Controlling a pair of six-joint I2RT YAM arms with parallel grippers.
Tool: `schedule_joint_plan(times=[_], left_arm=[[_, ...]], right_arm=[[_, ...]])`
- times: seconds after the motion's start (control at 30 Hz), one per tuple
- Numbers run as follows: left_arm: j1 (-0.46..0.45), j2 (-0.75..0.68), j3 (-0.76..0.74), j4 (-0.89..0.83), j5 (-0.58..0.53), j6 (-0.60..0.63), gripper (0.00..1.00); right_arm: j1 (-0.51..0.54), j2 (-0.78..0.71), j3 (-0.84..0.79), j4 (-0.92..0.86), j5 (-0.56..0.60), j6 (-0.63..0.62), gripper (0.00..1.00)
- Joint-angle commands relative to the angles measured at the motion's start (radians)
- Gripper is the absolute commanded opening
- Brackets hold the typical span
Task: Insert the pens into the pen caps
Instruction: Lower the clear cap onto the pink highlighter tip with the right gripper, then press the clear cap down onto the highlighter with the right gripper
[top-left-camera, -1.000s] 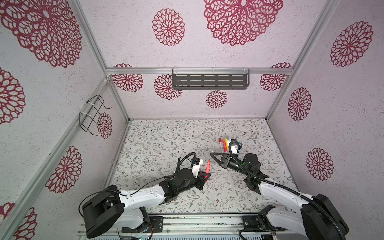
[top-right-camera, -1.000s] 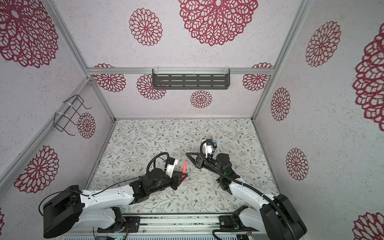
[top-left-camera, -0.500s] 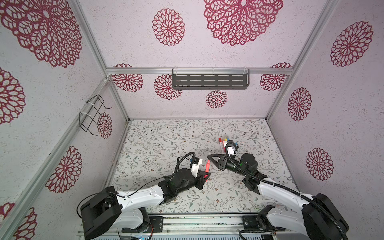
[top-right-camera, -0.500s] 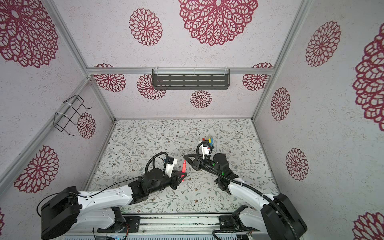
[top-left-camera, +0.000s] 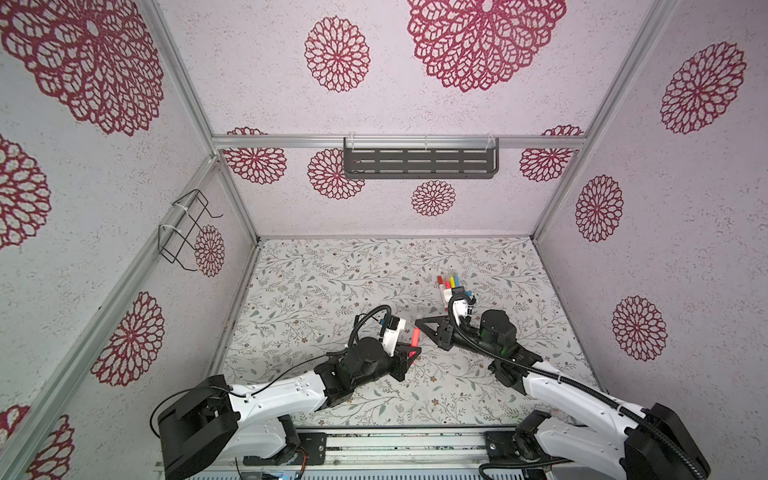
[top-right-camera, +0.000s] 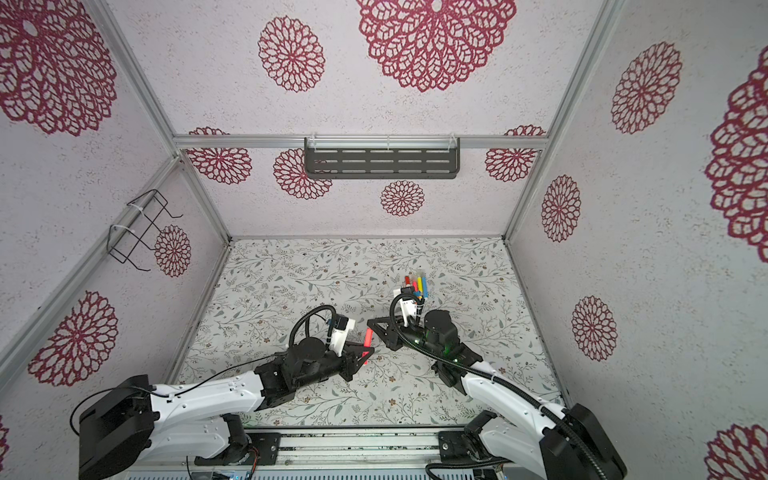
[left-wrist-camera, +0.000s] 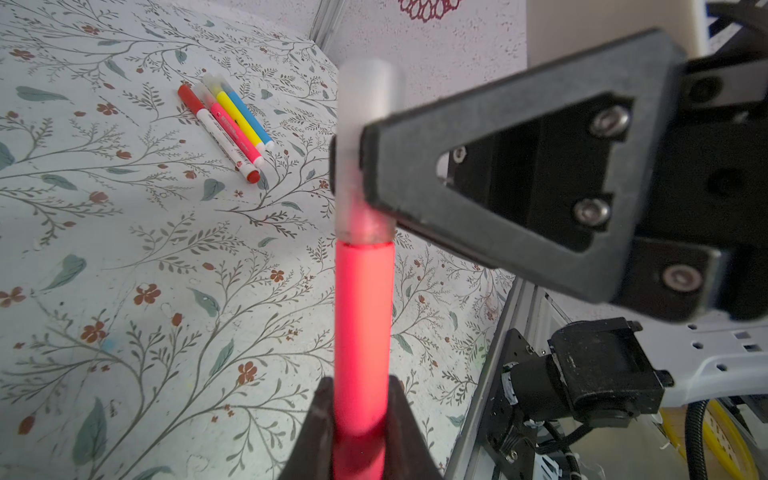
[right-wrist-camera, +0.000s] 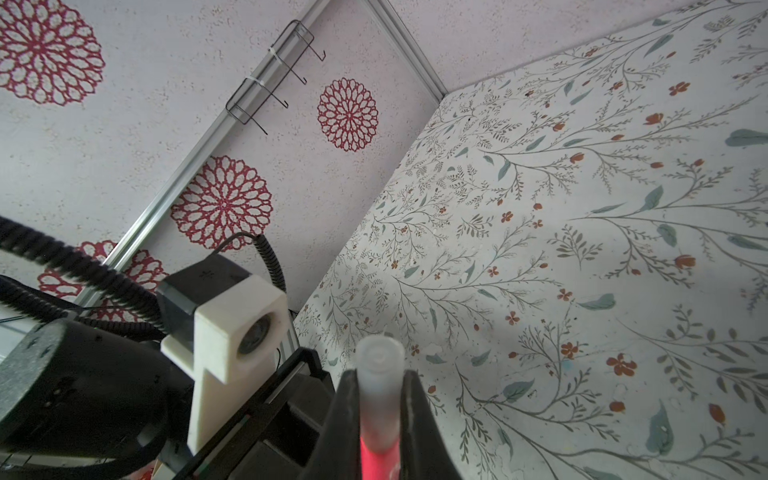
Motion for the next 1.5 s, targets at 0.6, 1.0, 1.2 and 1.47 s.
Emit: schedule_joint_plan(times=[0.6, 1.0, 1.2, 1.47], left_arm=[[-0.012, -0.025, 0.01, 0.026, -0.018, 0.015, 0.0], [-0.023, -0.036, 0.012, 0.014, -0.03, 0.019, 0.0], [-0.023, -0.04, 0.015, 0.009, -0.037, 0.026, 0.0], [-0.022, -0.048, 0.03, -0.001, -0.067, 0.059, 0.0]], right_arm=[[0.009, -0.136, 0.194, -0.365, 0.157, -0.148, 0.52], [0.012, 0.045, 0.314, -0.364, 0.079, -0.143, 0.4], [0.019, 0.058, 0.309, -0.358, 0.051, -0.142, 0.27], [0.046, 0.066, 0.254, -0.357, 0.033, -0.136, 0.07]])
